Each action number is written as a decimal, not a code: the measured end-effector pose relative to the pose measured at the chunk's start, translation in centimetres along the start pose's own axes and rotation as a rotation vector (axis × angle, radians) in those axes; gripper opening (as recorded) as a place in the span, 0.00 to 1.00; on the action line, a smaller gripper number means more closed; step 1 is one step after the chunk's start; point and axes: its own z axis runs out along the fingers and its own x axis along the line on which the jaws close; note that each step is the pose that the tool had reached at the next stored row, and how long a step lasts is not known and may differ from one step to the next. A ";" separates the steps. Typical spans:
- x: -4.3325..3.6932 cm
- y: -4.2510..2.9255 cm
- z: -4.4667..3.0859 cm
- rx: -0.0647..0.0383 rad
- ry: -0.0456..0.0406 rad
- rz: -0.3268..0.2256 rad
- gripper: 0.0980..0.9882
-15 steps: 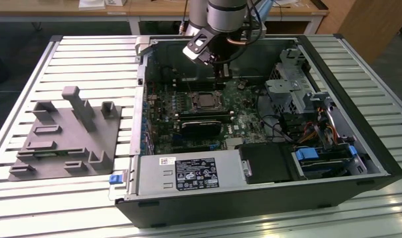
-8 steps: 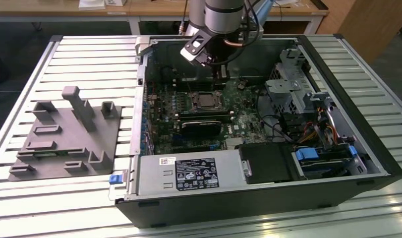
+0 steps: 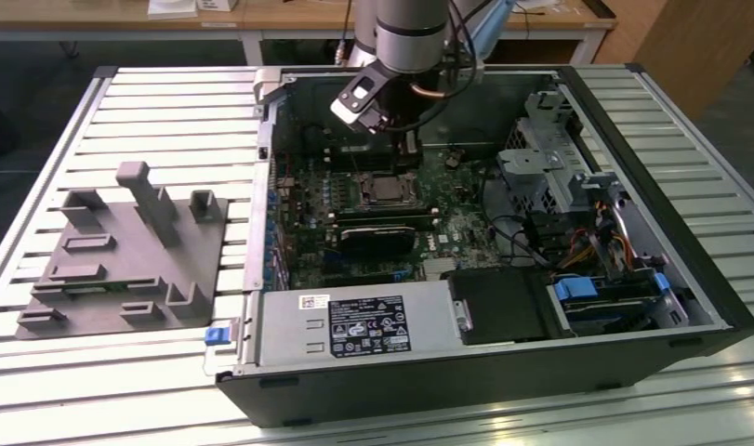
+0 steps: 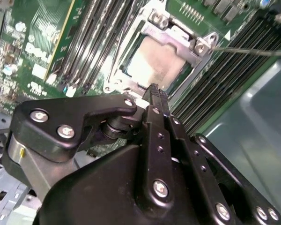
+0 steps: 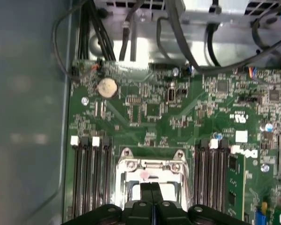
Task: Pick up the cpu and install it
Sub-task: 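Close the cpu cover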
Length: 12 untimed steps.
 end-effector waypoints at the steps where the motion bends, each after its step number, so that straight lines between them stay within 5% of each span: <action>1: 0.00 -0.21 0.05 0.000 -0.0002 0.000 0.01; 12: 0.04 -1.37 0.85 0.000 -0.0001 0.000 0.01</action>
